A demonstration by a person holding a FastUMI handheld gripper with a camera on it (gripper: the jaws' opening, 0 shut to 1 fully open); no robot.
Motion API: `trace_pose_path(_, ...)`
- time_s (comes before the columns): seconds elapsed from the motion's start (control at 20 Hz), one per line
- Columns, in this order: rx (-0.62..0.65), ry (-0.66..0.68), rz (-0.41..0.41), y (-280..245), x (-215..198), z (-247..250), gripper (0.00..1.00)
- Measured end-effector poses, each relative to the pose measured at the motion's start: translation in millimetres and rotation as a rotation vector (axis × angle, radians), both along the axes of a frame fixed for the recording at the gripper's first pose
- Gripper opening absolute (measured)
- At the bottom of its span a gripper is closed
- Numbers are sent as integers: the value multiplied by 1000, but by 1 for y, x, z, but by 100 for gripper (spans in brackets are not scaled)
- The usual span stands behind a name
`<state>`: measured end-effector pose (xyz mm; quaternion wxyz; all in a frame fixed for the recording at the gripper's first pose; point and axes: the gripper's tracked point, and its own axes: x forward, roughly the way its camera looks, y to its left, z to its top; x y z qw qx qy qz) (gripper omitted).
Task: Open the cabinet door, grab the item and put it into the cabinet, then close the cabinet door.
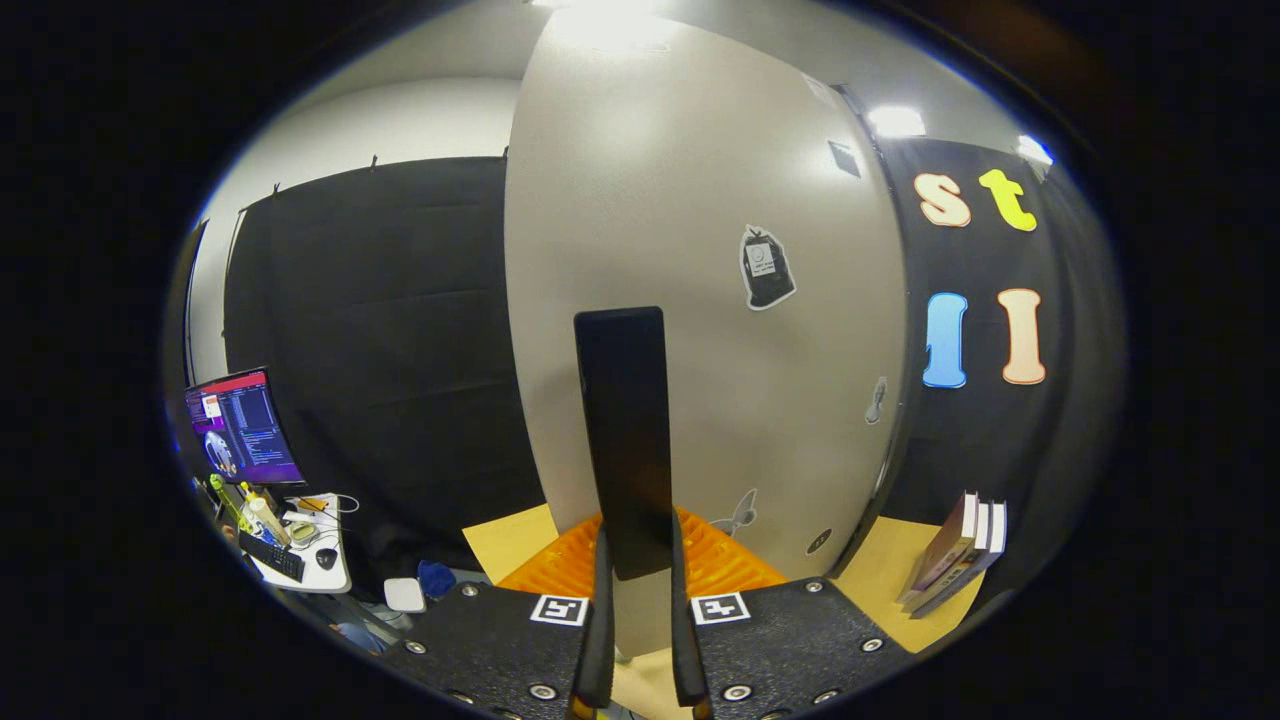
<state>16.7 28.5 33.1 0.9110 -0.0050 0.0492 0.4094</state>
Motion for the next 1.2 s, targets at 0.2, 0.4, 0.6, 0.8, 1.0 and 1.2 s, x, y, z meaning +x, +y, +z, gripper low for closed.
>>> trace_pose_path(0.2, -1, -12, -40, -17, -4, -4, 23)
trace_pose_path(0.4, 26, -15, -108, -47, -4, -5, 25)
trace_pose_path(0.6, -11, -88, -215, -74, -4, -9, 41)
trace_pose_path(0.8, 29, -122, -397, -119, 7, -3, 60)
trace_pose_path(1.0, 121, -85, -524, -150, 6, -8, 73)
trace_pose_path(1.2, 132, -134, -574, -157, 2, -9, 93)
